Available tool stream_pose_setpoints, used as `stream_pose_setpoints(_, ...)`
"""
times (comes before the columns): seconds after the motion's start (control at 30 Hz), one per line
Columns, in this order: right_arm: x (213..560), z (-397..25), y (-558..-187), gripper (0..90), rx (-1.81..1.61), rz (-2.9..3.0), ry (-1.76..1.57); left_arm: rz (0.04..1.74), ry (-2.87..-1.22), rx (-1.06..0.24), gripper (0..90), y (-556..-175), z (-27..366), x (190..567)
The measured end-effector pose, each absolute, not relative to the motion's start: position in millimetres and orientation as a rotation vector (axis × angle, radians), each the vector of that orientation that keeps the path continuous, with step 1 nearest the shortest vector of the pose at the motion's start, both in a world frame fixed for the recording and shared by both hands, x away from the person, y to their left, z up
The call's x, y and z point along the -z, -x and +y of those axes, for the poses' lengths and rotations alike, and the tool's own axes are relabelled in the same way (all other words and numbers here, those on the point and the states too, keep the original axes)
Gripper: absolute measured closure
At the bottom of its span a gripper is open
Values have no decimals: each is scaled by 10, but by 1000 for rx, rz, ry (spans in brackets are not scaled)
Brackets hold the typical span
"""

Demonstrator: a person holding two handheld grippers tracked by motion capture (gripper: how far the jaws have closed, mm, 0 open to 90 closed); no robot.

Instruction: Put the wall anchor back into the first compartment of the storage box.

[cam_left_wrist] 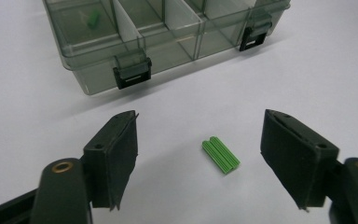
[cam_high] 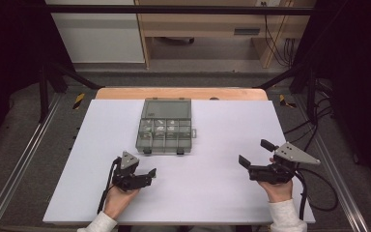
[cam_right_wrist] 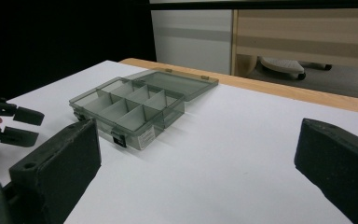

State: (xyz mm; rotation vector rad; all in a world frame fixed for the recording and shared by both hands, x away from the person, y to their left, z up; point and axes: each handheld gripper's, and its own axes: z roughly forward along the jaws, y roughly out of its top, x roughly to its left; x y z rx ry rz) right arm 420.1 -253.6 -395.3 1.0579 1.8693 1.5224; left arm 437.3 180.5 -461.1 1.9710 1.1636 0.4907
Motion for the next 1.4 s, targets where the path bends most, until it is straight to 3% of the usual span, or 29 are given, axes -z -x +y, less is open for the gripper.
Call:
stream_pose_setpoints(0.8,3940,-2536,-4191,6,-1522,1864,-1061,1225,-2044,-452,598,-4408,1714,4747)
stream_pose_setpoints(1.4,3945,-2524,-4191,6,-1520,1866,-1060,1255,-2044,-410,729,-4375,1657,4733)
